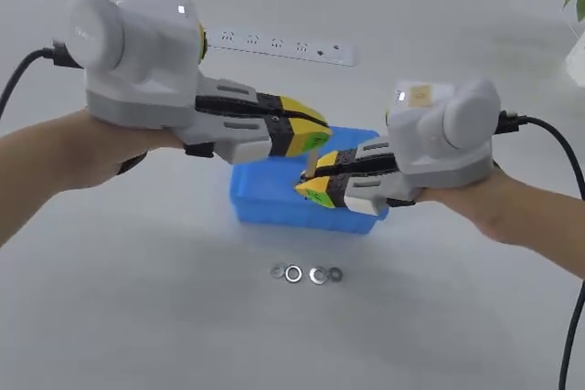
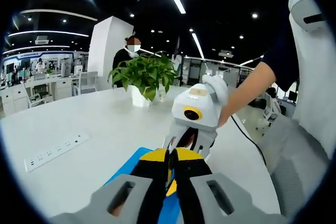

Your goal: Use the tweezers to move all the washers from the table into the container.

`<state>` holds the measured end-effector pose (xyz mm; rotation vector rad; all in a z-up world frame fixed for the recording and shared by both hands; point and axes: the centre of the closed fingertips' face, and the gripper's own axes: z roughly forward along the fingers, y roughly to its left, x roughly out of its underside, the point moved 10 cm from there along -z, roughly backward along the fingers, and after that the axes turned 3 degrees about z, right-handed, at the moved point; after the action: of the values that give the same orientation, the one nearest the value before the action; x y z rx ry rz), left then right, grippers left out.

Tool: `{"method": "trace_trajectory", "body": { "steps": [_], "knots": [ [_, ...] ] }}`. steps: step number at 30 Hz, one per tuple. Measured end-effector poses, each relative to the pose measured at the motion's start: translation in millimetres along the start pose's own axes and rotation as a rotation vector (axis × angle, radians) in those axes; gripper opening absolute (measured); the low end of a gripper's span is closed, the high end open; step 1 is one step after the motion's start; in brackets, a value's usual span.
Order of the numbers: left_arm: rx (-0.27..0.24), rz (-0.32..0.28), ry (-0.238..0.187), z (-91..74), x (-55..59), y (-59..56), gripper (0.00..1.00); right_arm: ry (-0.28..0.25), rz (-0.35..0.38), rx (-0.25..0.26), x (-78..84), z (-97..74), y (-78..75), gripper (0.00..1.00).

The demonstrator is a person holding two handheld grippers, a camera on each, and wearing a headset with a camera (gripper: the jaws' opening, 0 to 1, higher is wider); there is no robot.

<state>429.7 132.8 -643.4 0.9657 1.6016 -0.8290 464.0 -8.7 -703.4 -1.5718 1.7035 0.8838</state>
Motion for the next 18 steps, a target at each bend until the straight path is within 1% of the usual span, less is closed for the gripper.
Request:
{"method": "trace_trajectory", "body": {
  "steps": [2,3,6,9,11,13,16,18],
  "knots": [
    [0.008,0.01,0.005,-0.1,-0.6,0.0,0.05,0.001,-0.002,0.002,0.1,-0.2,-1.0,0.09],
    [0.008,0.038,0.012,-0.4,-1.4,0.2,0.05,0.003,-0.005,0.002,0.2,-0.3,-1.4,0.09],
    [0.009,0.074,0.015,-1.2,-2.0,0.7,0.04,0.004,-0.014,0.002,-0.1,-0.1,-1.3,0.1],
    [0.001,0.09,0.022,-1.1,-2.2,1.2,0.04,0.008,-0.028,0.014,-0.9,0.9,-1.3,0.11],
    [0.001,0.092,0.021,-1.0,-2.8,1.3,0.04,0.005,-0.024,0.013,-1.8,1.0,-0.7,0.12],
    [-0.008,0.097,0.019,-1.3,-3.8,1.8,0.04,0.0,-0.031,0.029,-3.3,0.7,-0.5,0.12],
    [-0.017,0.103,0.016,-1.1,-6.1,0.2,0.04,-0.014,-0.01,0.033,-5.1,0.2,-0.2,0.13],
    [-0.026,0.109,0.017,-1.1,-7.4,-0.7,0.04,-0.021,-0.006,0.045,-6.9,-0.8,-0.3,0.16]
  ]
}}
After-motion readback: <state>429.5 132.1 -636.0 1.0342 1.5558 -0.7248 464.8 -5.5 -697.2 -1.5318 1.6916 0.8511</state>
